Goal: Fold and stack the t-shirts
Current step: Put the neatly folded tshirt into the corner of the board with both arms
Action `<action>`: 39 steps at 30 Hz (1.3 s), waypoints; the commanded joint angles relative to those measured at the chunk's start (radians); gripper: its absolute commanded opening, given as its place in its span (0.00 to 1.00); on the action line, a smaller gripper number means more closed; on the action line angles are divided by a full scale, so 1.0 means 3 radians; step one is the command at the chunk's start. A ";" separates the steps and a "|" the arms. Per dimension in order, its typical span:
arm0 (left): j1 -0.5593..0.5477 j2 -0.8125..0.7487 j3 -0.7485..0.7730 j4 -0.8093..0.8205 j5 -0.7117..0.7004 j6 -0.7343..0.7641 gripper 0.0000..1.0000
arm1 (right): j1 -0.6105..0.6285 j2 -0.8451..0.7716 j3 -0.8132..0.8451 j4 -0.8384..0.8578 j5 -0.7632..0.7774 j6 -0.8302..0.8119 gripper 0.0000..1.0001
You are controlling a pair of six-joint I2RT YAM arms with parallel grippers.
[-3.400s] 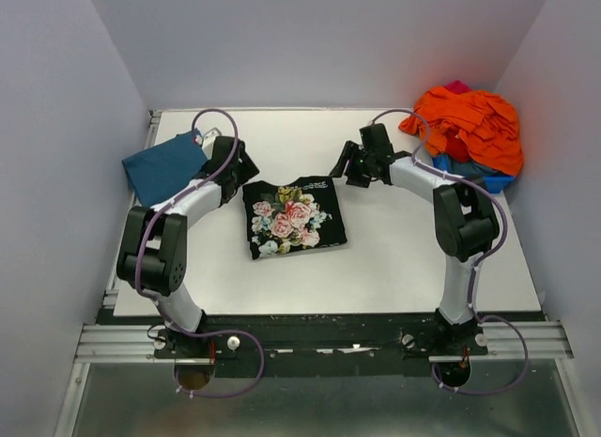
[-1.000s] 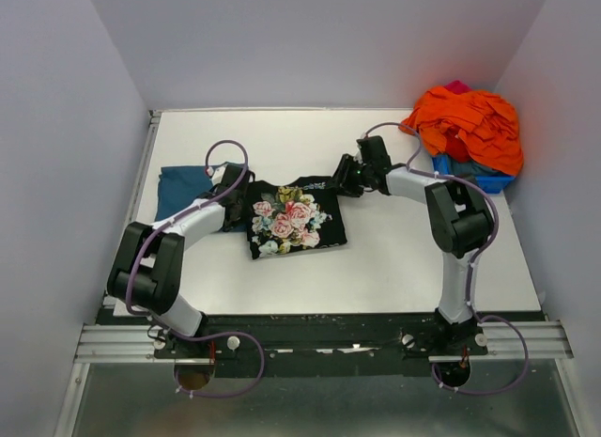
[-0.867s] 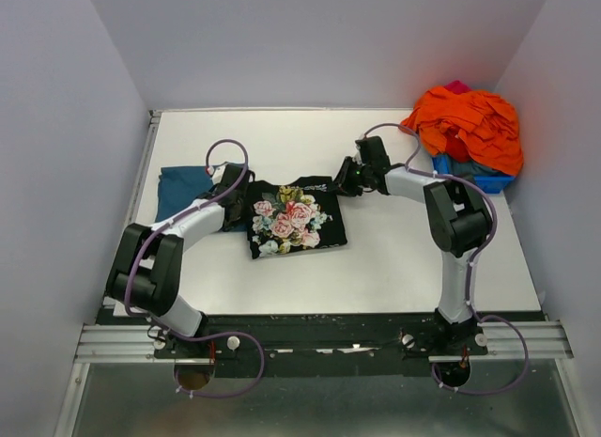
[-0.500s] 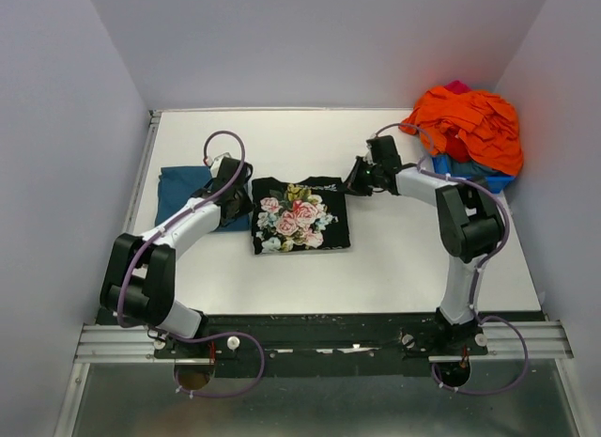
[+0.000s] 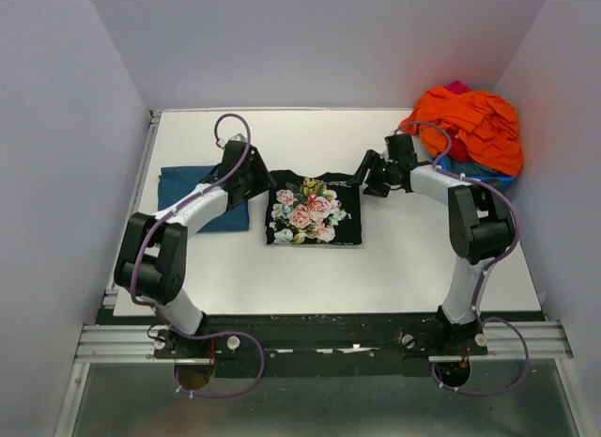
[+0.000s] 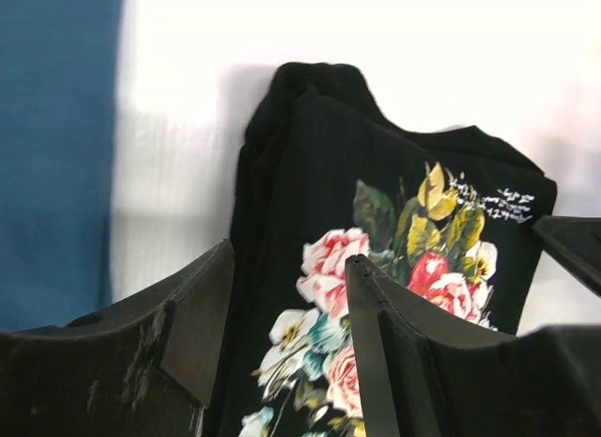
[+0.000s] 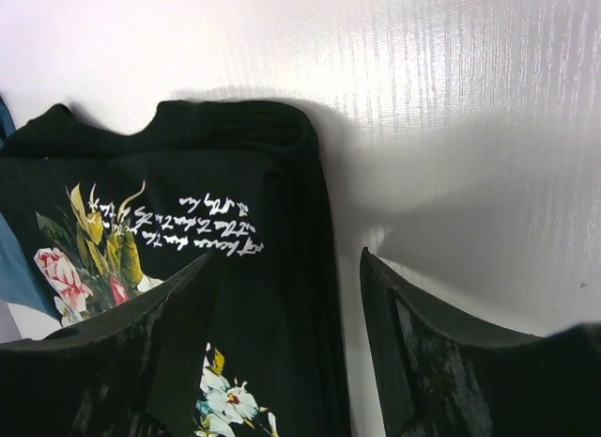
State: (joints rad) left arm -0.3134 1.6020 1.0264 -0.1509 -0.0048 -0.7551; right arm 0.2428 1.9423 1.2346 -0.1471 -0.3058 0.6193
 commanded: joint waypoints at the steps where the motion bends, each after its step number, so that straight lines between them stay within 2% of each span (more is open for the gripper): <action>1: 0.0007 0.0320 0.0198 0.0436 0.0394 -0.0121 0.64 | -0.0001 0.0014 0.0092 0.0004 -0.0013 -0.0004 0.70; 5: 0.0012 0.0657 0.0378 0.0406 0.0374 -0.0137 0.61 | -0.0001 0.0167 0.0220 0.0004 -0.0090 0.0001 0.69; 8: 0.0032 0.0851 0.0465 0.0416 0.0353 -0.0137 0.58 | 0.0019 0.0290 0.0358 -0.0169 0.0057 -0.0024 0.66; 11: 0.0068 0.1005 0.0536 0.0401 0.0338 -0.0147 0.52 | 0.0065 0.0393 0.0445 -0.0307 0.0119 -0.0040 0.60; 24: 0.0160 0.1272 0.0572 0.0472 0.0353 -0.0172 0.46 | 0.0167 0.0643 0.0819 -0.0680 0.0436 -0.0014 0.50; 27: 0.0160 0.1246 0.0582 0.0447 0.0333 -0.0147 0.46 | 0.0188 0.0664 0.0870 -0.0737 0.0467 -0.0014 0.49; 34: 0.0201 0.1210 0.0720 0.0391 0.0287 -0.0055 0.62 | 0.0198 0.0700 0.0947 -0.0814 0.0452 -0.0014 0.48; 39: 0.0262 0.1511 0.1001 0.0109 0.0318 -0.0034 0.62 | 0.0203 0.0720 0.0993 -0.0839 0.0452 -0.0019 0.48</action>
State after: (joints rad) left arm -0.2600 1.9759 1.2572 -0.0471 0.1005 -0.7887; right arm 0.2939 2.1162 1.5043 -0.3485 -0.1993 0.6197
